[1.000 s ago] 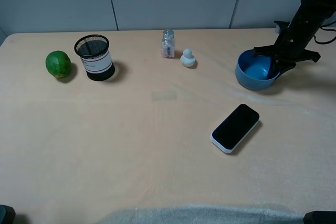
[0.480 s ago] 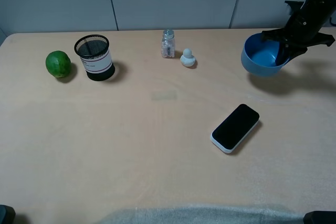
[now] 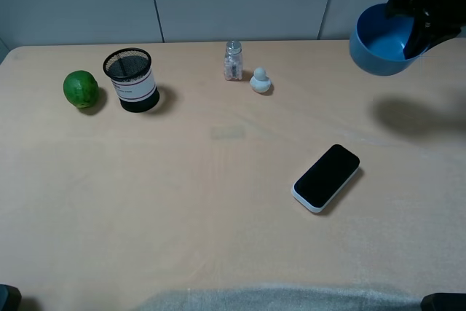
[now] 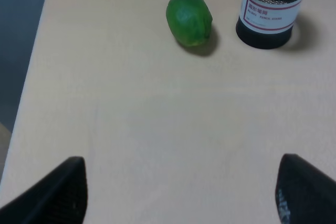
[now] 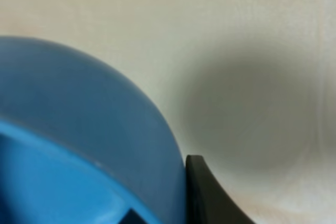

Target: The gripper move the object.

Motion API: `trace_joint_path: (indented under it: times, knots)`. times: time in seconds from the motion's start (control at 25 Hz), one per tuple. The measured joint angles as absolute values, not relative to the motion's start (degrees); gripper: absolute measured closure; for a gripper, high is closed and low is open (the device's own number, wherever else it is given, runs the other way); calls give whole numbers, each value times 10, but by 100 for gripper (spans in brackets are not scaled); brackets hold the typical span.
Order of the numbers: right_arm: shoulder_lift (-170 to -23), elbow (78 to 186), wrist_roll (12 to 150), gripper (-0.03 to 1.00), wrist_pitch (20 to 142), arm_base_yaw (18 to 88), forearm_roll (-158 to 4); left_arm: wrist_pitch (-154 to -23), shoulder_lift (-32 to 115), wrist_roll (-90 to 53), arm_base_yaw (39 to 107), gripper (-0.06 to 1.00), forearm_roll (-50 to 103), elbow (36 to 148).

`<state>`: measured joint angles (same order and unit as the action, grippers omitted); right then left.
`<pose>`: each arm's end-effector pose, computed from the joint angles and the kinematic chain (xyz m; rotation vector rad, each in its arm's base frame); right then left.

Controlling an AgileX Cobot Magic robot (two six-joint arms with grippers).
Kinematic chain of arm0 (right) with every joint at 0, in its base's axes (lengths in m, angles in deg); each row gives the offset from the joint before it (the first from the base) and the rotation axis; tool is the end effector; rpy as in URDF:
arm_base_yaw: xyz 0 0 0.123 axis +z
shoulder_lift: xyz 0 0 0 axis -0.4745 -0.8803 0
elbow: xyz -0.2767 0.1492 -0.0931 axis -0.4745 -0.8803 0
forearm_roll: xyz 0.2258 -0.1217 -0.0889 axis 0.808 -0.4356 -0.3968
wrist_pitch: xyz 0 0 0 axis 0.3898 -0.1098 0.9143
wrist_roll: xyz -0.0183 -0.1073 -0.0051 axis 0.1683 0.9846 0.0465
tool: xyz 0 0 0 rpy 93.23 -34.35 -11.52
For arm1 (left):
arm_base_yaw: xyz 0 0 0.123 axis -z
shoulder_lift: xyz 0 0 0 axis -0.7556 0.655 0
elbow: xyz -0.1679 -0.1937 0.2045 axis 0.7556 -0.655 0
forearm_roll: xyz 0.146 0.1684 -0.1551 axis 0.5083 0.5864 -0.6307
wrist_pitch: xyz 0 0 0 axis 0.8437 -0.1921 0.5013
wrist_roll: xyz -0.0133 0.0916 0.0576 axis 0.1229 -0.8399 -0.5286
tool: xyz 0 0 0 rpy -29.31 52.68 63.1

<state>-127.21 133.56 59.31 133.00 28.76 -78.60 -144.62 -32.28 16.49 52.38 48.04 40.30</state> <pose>0.4031 0.0136 0.2636 0.0226 2.9310 0.1480 -0.0136 0.0136 0.2769 0.0398 2.0307 0.1180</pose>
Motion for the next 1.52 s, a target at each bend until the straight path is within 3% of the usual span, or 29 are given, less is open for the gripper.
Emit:
trace_joint_path:
  times: [0.56,1.52]
  knots:
    - [-1156,1335,593,98,1412,327,-784,-1446,-323,165,524,15,480,403]
    - [-1156,1335,571,98,1369,638,-781,-1446,-323,165,524,15,480,403]
